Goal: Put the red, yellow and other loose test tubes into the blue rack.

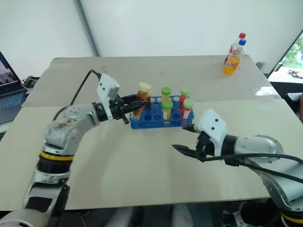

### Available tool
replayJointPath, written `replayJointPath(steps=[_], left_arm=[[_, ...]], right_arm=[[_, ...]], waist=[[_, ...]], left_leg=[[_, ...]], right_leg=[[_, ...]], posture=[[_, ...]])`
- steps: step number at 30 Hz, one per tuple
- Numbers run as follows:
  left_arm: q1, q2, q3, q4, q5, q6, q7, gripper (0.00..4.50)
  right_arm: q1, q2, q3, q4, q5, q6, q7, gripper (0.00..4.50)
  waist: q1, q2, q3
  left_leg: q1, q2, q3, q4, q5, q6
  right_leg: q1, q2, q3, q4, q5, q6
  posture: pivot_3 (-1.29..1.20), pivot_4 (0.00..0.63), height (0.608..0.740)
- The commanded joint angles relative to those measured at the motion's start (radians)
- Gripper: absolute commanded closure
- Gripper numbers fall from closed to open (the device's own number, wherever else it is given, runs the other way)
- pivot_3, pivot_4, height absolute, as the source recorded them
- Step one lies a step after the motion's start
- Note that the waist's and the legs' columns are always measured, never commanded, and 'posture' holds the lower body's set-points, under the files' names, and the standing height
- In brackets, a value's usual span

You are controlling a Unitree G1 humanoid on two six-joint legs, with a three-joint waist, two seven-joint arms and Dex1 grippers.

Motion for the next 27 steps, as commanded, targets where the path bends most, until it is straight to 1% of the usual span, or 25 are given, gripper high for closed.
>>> replayJointPath(steps=[1, 5, 8, 20, 27], left_arm=[[-0.009, -0.061, 0.000, 0.051, 0.049, -0.138, 0.037, 3.68], [-0.036, -0.144, -0.014, 0.142, 0.087, -0.214, 0.065, 3.68], [-0.048, -0.178, -0.025, 0.216, 0.119, -0.277, 0.065, 3.68], [-0.085, -0.231, -0.027, 0.439, 0.179, -0.452, 0.050, 3.68], [-0.084, -0.257, -0.029, 0.495, 0.207, -0.507, 0.059, 3.68]], right_arm=[[-0.013, -0.002, -0.034, -0.036, 0.007, 0.028, -0.037, 0.76], [-0.009, 0.002, -0.043, -0.056, 0.024, 0.057, -0.061, 0.76], [0.003, 0.000, -0.052, -0.074, 0.036, 0.079, -0.072, 0.76], [0.043, 0.002, -0.086, -0.109, 0.058, 0.117, -0.114, 0.76], [0.045, 0.001, -0.083, -0.105, 0.052, 0.114, -0.121, 0.76]], waist=[[0.001, 0.000, 0.000], [0.007, 0.000, 0.000], [0.004, 0.000, 0.000], [0.002, 0.000, 0.000], [0.006, 0.000, 0.000]], left_leg=[[0.000, 0.000, 0.000, 0.000, 0.000, 0.000], [-0.001, -0.001, 0.000, 0.002, 0.000, 0.001], [-0.003, -0.001, 0.000, 0.007, -0.002, 0.004], [-0.003, -0.002, 0.000, 0.009, -0.003, 0.004], [-0.002, -0.002, 0.000, 0.010, -0.002, 0.004]], right_leg=[[0.000, 0.000, 0.000, 0.000, 0.000, 0.000], [0.000, -0.001, -0.001, 0.000, 0.000, 0.001], [0.000, -0.001, -0.001, 0.001, 0.001, 0.001], [0.002, -0.001, -0.001, 0.000, 0.001, 0.002], [0.002, -0.001, -0.001, 0.000, 0.001, 0.003]], posture=[[0.00, 0.150, 0.740], [0.00, 0.150, 0.740], [0.00, 0.150, 0.740], [0.00, 0.150, 0.740], [0.00, 0.150, 0.740]])
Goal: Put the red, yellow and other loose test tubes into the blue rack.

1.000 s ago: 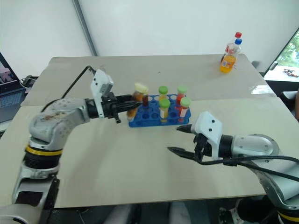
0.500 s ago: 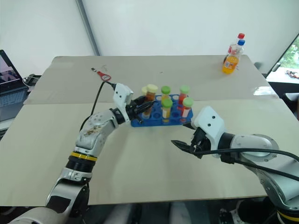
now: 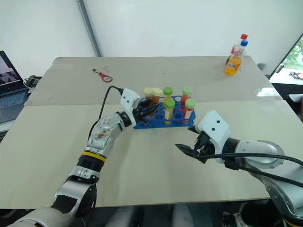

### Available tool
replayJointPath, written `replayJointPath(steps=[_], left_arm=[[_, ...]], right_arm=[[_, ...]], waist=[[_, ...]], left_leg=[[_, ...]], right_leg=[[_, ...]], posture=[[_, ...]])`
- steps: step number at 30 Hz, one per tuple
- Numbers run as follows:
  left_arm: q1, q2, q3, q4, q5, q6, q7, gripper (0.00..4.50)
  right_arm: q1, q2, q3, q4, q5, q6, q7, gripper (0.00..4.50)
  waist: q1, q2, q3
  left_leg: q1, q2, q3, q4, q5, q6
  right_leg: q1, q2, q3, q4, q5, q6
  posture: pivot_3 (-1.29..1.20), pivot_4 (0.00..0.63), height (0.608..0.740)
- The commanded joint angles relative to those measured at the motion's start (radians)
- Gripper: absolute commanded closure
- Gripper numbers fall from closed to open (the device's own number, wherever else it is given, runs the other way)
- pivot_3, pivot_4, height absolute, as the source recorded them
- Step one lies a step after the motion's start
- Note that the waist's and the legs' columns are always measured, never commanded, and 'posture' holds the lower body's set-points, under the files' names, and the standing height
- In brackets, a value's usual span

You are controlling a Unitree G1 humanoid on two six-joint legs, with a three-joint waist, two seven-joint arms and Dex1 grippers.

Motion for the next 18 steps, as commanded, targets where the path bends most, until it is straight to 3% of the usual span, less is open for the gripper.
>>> replayJointPath(steps=[1, 7, 14, 15, 18], left_arm=[[-0.010, -0.014, 0.002, 0.021, 0.019, -0.030, 0.010, 3.68], [0.048, -0.010, 0.014, -0.021, 0.015, -0.023, 0.012, 3.68], [0.103, 0.019, 0.007, -0.087, 0.019, -0.030, -0.018, 0.26], [0.110, 0.027, 0.008, -0.099, 0.018, -0.027, -0.022, 0.05], [0.149, 0.088, 0.012, -0.183, 0.017, 0.006, -0.049, 0.05]], right_arm=[[-0.006, -0.001, -0.032, -0.024, 0.006, -0.007, -0.007, 0.76], [-0.060, 0.048, -0.028, 0.022, -0.061, -0.028, -0.086, 0.76], [-0.090, 0.049, -0.032, 0.059, -0.074, -0.031, -0.081, 0.76], [-0.090, 0.049, -0.034, 0.062, -0.074, -0.034, -0.078, 0.76], [-0.087, 0.046, -0.044, 0.068, -0.069, -0.060, -0.053, 0.76]], waist=[[0.002, 0.000, 0.000], [0.000, 0.000, 0.000], [-0.003, 0.000, 0.000], [-0.003, 0.000, 0.000], [-0.004, 0.000, 0.000]], left_leg=[[0.000, 0.000, 0.000, 0.000, 0.000, 0.000], [0.000, 0.000, 0.000, 0.000, 0.000, 0.000], [0.000, 0.000, 0.000, 0.000, 0.000, 0.000], [-0.001, 0.000, 0.000, 0.000, 0.000, 0.000], [0.000, 0.000, 0.000, 0.000, 0.000, 0.000]], right_leg=[[0.000, 0.000, 0.000, 0.000, 0.000, 0.000], [0.000, 0.000, 0.000, 0.000, 0.000, 0.000], [-0.001, 0.000, 0.000, 0.000, 0.000, 0.000], [-0.001, 0.000, 0.000, 0.000, 0.000, 0.000], [-0.001, 0.000, 0.000, 0.000, 0.000, 0.000]], posture=[[0.00, 0.150, 0.740], [0.00, 0.150, 0.740], [0.00, 0.150, 0.740], [0.00, 0.150, 0.740], [0.00, 0.150, 0.740]])
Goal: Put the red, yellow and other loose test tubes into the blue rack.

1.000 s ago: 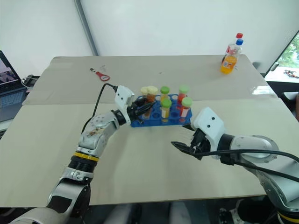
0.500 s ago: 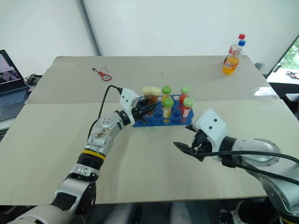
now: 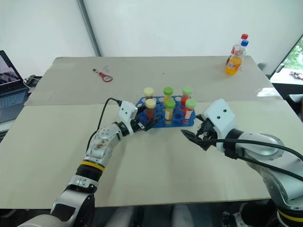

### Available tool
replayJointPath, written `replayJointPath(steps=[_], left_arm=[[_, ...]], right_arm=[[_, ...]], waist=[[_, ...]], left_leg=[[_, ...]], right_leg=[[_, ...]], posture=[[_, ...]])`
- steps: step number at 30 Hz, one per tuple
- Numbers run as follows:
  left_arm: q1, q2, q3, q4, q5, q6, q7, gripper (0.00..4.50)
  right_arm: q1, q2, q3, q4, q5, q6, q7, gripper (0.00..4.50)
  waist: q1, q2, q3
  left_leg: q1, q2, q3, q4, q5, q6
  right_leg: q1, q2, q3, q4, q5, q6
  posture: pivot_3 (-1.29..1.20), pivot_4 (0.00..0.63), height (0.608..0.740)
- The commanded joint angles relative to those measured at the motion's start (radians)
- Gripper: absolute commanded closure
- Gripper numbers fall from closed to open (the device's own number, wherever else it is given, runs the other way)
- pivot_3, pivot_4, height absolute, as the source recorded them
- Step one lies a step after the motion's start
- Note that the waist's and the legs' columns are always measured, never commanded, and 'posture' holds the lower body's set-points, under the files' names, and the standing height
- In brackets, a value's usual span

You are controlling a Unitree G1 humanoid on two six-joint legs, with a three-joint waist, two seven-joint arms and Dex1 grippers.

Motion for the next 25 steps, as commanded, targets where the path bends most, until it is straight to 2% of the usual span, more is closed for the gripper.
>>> replayJointPath(steps=[1, 7, 10, 13, 19, 25], left_arm=[[0.044, 0.084, 0.009, -0.161, -0.002, 0.042, -0.044, 0.05], [0.116, 0.345, 0.061, -0.429, -0.046, 0.309, -0.127, 0.05], [0.160, 0.493, 0.102, -0.544, -0.083, 0.359, -0.218, 0.00], [0.187, 0.602, 0.162, -0.621, -0.141, 0.450, -0.272, 0.00], [0.271, 0.701, 0.225, -0.726, -0.240, 0.571, -0.325, 0.00], [0.307, 0.707, 0.244, -0.741, -0.245, 0.585, -0.297, 0.00]], right_arm=[[-0.010, -0.008, -0.048, -0.004, -0.008, -0.075, 0.045, 0.76], [0.019, -0.054, -0.102, 0.101, -0.051, -0.231, 0.190, 0.76], [0.039, -0.111, -0.134, 0.175, -0.053, -0.281, 0.303, 0.03], [0.059, -0.168, -0.163, 0.254, -0.071, -0.348, 0.410, 0.03], [0.071, -0.213, -0.189, 0.340, -0.098, -0.413, 0.491, 0.03], [0.049, -0.211, -0.182, 0.371, -0.117, -0.438, 0.504, 0.03]], waist=[[-0.003, 0.000, 0.000], [-0.010, 0.000, 0.000], [-0.011, 0.001, 0.000], [-0.006, 0.001, 0.000], [-0.012, 0.001, 0.000], [-0.011, 0.001, 0.000]], left_leg=[[0.000, 0.000, 0.000, 0.000, 0.000, 0.000], [0.001, 0.001, 0.000, -0.001, 0.000, 0.000], [0.001, 0.002, 0.000, -0.001, 0.000, 0.000], [0.001, 0.002, 0.000, -0.001, 0.000, 0.001], [0.002, 0.003, 0.001, -0.002, -0.001, 0.001], [0.002, 0.004, 0.002, -0.002, -0.001, 0.000]], right_leg=[[0.000, 0.000, 0.000, 0.000, 0.000, 0.000], [0.000, 0.001, 0.000, 0.000, 0.000, 0.000], [0.000, 0.001, 0.000, 0.000, 0.000, 0.000], [0.000, 0.001, -0.001, -0.001, 0.000, 0.000], [0.000, 0.001, 0.000, -0.001, 0.000, 0.000], [0.000, 0.001, 0.000, -0.001, 0.000, 0.000]], posture=[[0.00, 0.150, 0.740], [0.00, 0.150, 0.740], [0.00, 0.150, 0.740], [0.00, 0.150, 0.740], [0.00, 0.150, 0.740], [0.00, 0.150, 0.740]])
